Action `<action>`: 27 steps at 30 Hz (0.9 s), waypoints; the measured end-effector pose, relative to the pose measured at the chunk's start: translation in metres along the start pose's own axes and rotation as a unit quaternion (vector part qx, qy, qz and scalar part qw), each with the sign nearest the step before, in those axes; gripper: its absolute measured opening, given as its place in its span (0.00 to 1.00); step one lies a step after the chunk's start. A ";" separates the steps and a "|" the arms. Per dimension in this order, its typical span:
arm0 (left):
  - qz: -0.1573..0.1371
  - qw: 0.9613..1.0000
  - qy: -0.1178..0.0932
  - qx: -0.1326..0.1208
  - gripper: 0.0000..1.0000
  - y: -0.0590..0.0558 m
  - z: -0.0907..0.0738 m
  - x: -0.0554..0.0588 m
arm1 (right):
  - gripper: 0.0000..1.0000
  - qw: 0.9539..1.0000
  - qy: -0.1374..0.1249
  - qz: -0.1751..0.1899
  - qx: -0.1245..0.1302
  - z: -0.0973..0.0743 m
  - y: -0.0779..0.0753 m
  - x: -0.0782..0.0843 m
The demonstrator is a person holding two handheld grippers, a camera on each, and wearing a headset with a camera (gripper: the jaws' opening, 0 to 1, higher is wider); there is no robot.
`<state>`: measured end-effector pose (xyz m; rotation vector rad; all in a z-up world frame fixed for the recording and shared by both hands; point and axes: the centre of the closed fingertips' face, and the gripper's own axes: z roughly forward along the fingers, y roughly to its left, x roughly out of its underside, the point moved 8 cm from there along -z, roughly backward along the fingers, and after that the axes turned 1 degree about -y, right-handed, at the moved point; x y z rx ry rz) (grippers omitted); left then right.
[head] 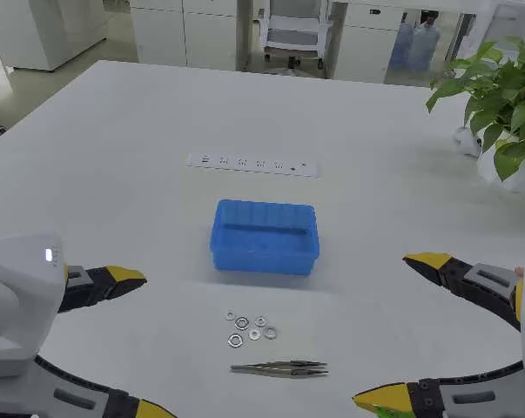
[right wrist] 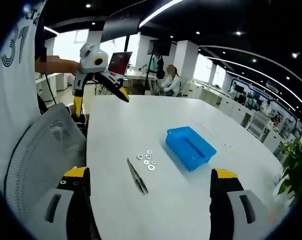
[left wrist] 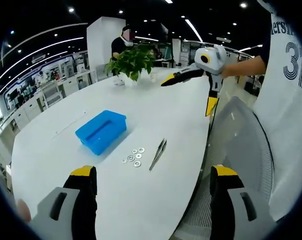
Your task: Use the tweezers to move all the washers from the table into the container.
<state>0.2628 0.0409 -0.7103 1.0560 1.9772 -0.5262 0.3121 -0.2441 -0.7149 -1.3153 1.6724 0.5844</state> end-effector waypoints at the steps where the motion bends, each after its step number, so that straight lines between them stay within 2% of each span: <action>1: -0.001 1.000 -0.001 0.001 0.99 0.000 0.001 -0.001 | 0.99 1.000 0.000 0.001 0.000 0.000 0.000 0.000; 10: -0.002 1.000 -0.001 0.001 0.99 0.002 0.003 -0.003 | 0.98 1.000 0.002 0.001 -0.002 0.003 -0.002 0.000; 20: -0.003 1.000 0.009 0.001 0.99 0.002 0.005 0.000 | 0.98 1.000 0.007 0.007 -0.003 0.004 -0.002 0.005; 27: -0.017 1.000 -0.002 0.000 0.99 0.002 0.004 -0.002 | 0.97 1.000 0.013 0.005 -0.003 0.005 -0.001 0.006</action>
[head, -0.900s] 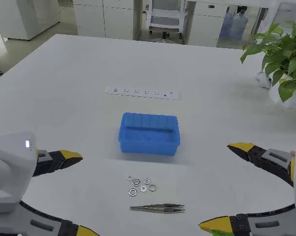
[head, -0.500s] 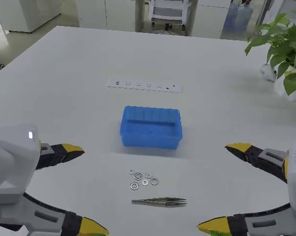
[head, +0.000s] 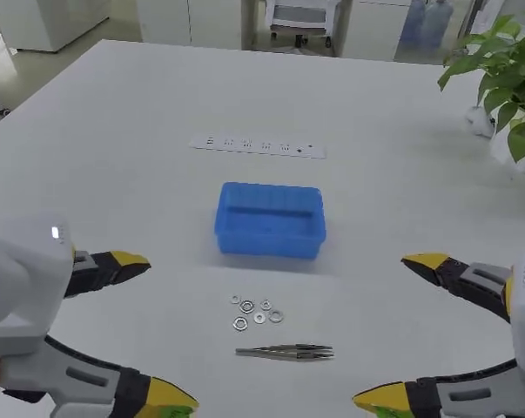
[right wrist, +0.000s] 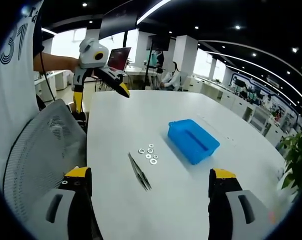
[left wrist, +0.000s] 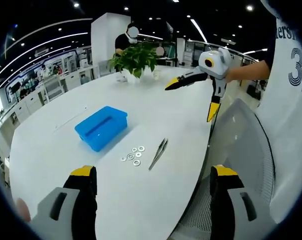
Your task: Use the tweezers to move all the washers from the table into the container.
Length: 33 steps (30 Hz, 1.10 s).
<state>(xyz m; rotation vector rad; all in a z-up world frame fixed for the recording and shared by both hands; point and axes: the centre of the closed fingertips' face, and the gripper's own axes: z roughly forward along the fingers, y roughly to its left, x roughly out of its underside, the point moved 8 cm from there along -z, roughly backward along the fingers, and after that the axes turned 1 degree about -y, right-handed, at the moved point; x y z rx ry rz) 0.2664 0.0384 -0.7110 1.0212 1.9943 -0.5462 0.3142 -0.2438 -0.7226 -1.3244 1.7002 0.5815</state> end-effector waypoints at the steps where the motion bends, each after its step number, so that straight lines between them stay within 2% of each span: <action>1: 0.003 1.000 0.004 0.000 0.99 0.000 0.000 0.000 | 0.97 1.000 0.001 0.000 0.000 0.000 0.000 0.000; 13: 0.011 1.000 -0.001 0.003 0.99 0.001 0.003 -0.007 | 0.97 1.000 0.000 0.006 0.003 -0.001 0.000 0.002; 33: 0.008 1.000 0.006 0.011 0.99 0.004 0.011 -0.003 | 0.95 1.000 0.007 0.007 0.002 0.002 -0.007 0.004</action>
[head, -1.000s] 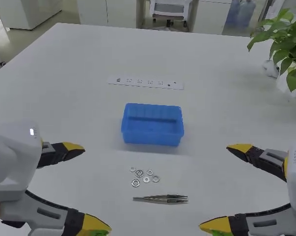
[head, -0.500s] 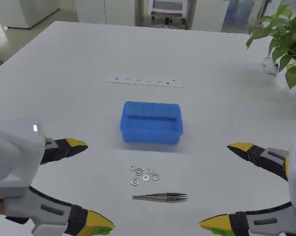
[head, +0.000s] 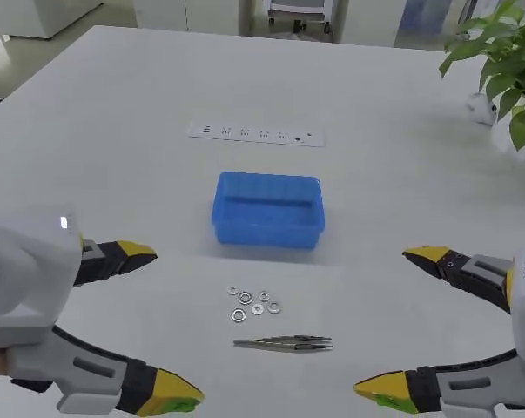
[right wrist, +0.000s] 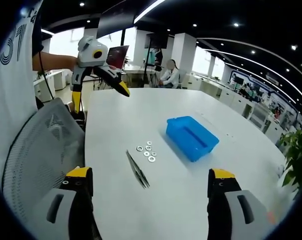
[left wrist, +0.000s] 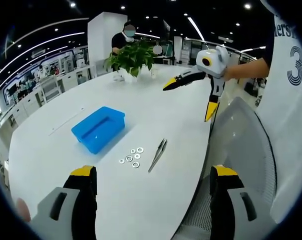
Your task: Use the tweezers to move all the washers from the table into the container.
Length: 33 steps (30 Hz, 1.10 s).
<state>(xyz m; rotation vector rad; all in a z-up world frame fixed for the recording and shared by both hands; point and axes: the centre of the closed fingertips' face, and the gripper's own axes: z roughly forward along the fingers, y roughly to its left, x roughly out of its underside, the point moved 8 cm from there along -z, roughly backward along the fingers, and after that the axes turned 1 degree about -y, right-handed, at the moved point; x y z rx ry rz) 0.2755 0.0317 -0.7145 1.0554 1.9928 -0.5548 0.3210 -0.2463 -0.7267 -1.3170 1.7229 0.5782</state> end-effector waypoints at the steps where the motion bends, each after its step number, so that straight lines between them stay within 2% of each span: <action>1: 0.000 1.000 0.001 0.000 0.99 0.000 0.001 0.000 | 0.95 1.000 0.001 0.000 0.000 0.000 -0.001 0.000; 6: -0.003 1.000 -0.001 0.001 0.99 0.002 0.003 0.002 | 0.95 1.000 0.003 0.002 -0.001 0.002 -0.003 0.001; 14: -0.011 1.000 0.007 0.002 0.99 0.006 0.006 0.009 | 0.94 1.000 0.013 0.006 -0.003 0.006 -0.005 0.005; 21: -0.016 1.000 0.009 0.006 0.99 0.009 0.008 0.010 | 0.94 1.000 0.015 0.014 -0.004 0.010 -0.004 0.006; 26: -0.016 1.000 0.012 0.010 0.99 0.010 0.012 0.013 | 0.93 1.000 0.025 0.014 -0.010 0.013 -0.002 0.008; 28: -0.013 1.000 0.017 0.011 0.99 0.009 0.015 0.016 | 0.93 0.999 0.030 0.011 -0.014 0.015 -0.001 0.009; 30: -0.008 0.999 0.036 0.015 0.99 0.008 0.018 0.021 | 0.93 0.999 0.032 0.009 -0.015 0.015 -0.002 0.011; 33: -0.005 0.999 0.041 0.016 0.98 0.007 0.020 0.024 | 0.92 0.999 0.030 0.021 -0.019 0.018 -0.002 0.011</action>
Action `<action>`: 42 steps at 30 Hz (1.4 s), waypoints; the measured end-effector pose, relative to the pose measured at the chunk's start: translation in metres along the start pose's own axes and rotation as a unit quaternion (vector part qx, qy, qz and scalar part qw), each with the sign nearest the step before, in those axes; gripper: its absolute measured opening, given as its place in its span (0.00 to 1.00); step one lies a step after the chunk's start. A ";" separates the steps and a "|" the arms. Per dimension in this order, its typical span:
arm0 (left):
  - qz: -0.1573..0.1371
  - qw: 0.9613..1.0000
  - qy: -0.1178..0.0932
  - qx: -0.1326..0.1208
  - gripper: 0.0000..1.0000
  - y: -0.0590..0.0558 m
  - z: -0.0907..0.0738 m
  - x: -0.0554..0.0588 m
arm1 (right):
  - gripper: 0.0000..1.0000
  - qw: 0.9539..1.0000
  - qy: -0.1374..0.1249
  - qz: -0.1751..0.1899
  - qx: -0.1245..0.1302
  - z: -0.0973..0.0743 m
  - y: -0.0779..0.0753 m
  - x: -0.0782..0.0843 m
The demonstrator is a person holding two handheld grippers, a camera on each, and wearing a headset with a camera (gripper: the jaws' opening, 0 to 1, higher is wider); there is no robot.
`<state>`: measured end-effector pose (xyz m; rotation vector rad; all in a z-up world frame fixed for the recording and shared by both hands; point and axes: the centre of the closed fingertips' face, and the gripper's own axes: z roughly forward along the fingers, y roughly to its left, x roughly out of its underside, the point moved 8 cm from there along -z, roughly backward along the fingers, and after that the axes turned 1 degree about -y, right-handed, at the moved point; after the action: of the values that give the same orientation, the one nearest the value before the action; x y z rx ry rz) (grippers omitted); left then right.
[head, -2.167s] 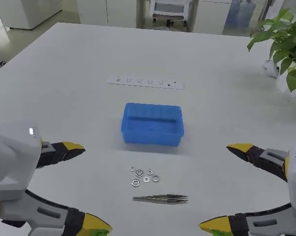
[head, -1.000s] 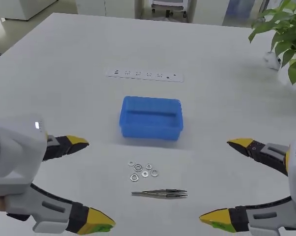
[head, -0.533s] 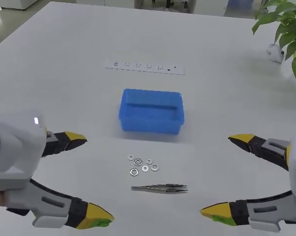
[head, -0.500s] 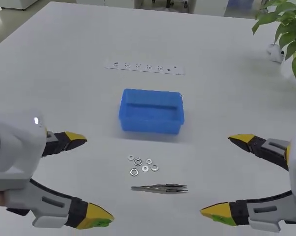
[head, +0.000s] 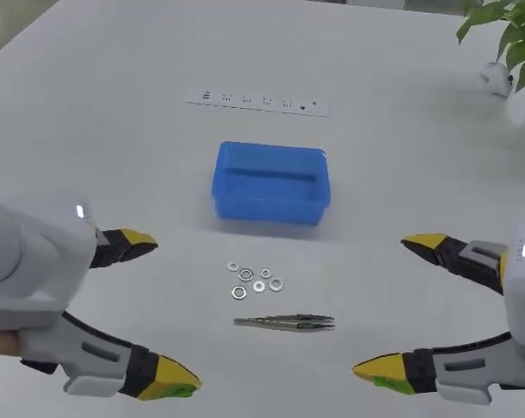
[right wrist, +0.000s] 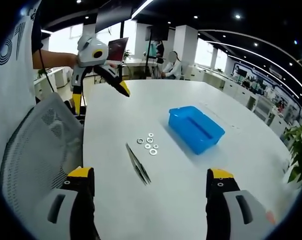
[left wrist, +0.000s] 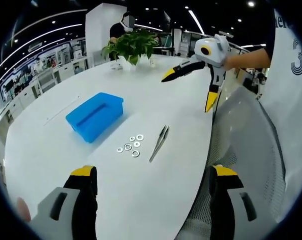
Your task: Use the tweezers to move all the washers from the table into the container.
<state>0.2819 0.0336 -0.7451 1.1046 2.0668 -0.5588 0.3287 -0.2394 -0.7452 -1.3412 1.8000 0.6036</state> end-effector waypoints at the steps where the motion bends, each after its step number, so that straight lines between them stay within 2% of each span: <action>1: -0.004 1.000 -0.024 -0.006 0.96 0.001 0.000 -0.004 | 0.92 1.000 -0.002 0.003 -0.001 0.001 0.000 0.000; 3: 0.000 0.998 -0.065 -0.020 0.87 0.004 -0.001 -0.012 | 0.92 1.000 -0.007 0.009 -0.003 0.003 0.001 -0.002; 5: -0.010 0.997 -0.073 -0.027 0.85 0.005 0.001 -0.014 | 0.88 1.000 -0.005 0.012 -0.005 0.008 0.002 -0.003; 7: -0.018 0.997 -0.070 -0.021 0.84 0.006 0.004 -0.014 | 0.84 1.000 -0.003 0.010 -0.012 0.014 0.004 -0.004; 9: -0.011 0.998 -0.059 -0.024 0.78 0.007 0.008 -0.014 | 0.84 1.000 0.004 0.006 -0.023 0.021 0.005 -0.002; 11: -0.009 0.997 -0.070 -0.029 0.70 0.008 0.007 -0.019 | 0.80 0.998 0.029 -0.014 -0.045 0.029 0.008 0.001; 13: -0.014 0.996 -0.080 -0.033 0.68 0.011 0.008 -0.023 | 0.74 0.996 0.046 -0.038 -0.063 0.039 0.012 0.003; 15: -0.020 0.997 -0.073 -0.029 0.68 0.014 0.015 -0.021 | 0.71 0.995 0.054 -0.044 -0.073 0.051 0.014 0.005; 17: -0.007 0.999 -0.047 -0.022 0.66 0.014 0.023 -0.016 | 0.67 0.993 0.068 -0.047 -0.085 0.060 0.014 0.007; 19: 0.006 0.999 -0.036 -0.007 0.65 0.012 0.033 -0.013 | 0.62 0.991 0.079 -0.053 -0.093 0.070 0.013 0.007; 22: 0.002 0.999 -0.032 0.011 0.64 0.011 0.045 -0.010 | 0.58 0.989 0.083 -0.064 -0.100 0.081 0.010 0.007; 25: 0.006 0.999 -0.019 0.033 0.61 0.010 0.060 -0.005 | 0.49 0.987 0.104 -0.073 -0.101 0.090 0.004 0.010; 26: 0.005 0.999 -0.016 0.037 0.61 0.010 0.061 -0.004 | 0.47 0.987 0.104 -0.073 -0.103 0.092 0.003 0.010; 28: -0.004 0.998 0.000 0.066 0.59 0.008 0.071 0.000 | 0.43 0.987 0.101 -0.065 -0.109 0.096 0.001 0.010; 29: -0.005 0.997 0.006 0.073 0.57 0.008 0.074 0.002 | 0.40 0.986 0.105 -0.064 -0.112 0.098 0.001 0.011; 34: -0.002 0.996 0.017 0.088 0.55 0.010 0.088 0.005 | 0.33 0.981 0.126 -0.066 -0.131 0.103 0.001 0.017; 42: 0.009 0.993 0.039 0.110 0.43 0.011 0.103 0.012 | 0.25 0.977 0.135 -0.073 -0.149 0.111 0.004 0.017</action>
<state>0.3269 -0.0218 -0.8216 1.2877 2.0963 -0.7611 0.3578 -0.1637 -0.8226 -1.8169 1.8512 0.6553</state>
